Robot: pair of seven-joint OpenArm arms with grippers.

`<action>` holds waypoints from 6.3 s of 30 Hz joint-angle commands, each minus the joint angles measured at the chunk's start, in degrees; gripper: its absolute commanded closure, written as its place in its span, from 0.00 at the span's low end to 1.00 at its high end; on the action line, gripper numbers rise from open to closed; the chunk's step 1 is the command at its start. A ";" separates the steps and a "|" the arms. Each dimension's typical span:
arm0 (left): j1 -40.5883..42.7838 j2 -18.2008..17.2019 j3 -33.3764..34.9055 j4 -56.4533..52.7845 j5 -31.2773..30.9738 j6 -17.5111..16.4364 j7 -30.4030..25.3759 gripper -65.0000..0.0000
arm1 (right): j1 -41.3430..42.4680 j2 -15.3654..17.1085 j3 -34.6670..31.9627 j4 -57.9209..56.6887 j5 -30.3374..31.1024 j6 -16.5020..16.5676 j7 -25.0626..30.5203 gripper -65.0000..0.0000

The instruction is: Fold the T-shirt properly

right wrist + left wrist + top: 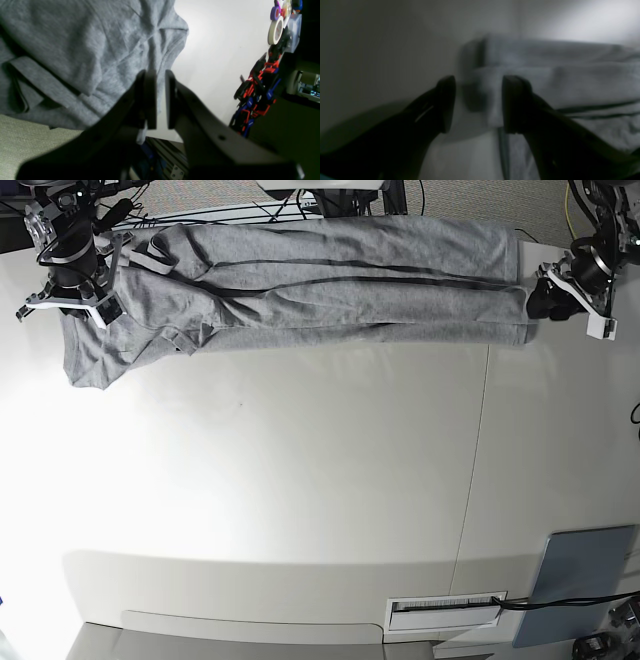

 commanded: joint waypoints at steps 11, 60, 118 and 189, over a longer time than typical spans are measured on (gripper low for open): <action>-0.48 3.32 0.13 -1.88 -10.27 -5.26 9.53 0.53 | 2.45 0.68 0.52 0.74 -0.79 -0.48 0.52 0.89; 7.13 12.63 33.66 42.38 8.96 17.73 0.57 1.00 | 6.80 0.63 2.73 0.74 -17.97 -17.03 -3.80 0.89; 0.07 22.01 47.65 24.26 26.69 19.23 -1.22 0.48 | 6.82 0.68 5.46 -7.45 -17.55 -17.00 -2.36 0.89; -10.91 21.99 36.68 22.36 15.76 1.09 1.33 0.49 | 14.99 -8.55 14.40 -21.35 35.10 13.64 -5.44 0.48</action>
